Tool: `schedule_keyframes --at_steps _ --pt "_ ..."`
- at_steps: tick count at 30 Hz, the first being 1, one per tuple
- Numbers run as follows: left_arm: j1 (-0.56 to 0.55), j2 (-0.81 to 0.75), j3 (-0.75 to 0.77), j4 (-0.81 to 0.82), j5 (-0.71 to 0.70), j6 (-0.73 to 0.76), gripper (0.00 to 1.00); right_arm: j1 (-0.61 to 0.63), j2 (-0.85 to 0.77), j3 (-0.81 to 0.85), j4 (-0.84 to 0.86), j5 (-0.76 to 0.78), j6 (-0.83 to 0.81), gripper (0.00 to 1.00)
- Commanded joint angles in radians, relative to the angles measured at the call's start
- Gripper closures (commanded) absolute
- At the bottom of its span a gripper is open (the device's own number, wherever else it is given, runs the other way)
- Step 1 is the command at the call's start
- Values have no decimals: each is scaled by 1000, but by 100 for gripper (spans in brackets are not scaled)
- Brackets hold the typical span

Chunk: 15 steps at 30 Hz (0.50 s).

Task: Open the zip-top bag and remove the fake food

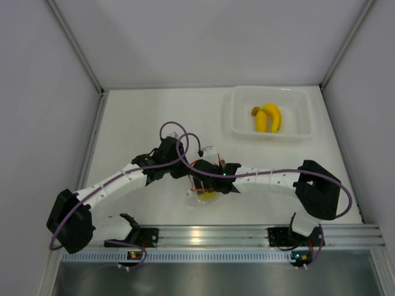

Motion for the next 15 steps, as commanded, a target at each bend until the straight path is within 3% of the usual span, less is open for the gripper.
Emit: schedule_keyframes --at_steps 1,15 --pt "-8 -12 -3 50 6 4 100 53 7 43 -87 90 27 21" --pt "-8 -13 -15 56 21 -2 100 60 63 0 -90 -20 -58 20"
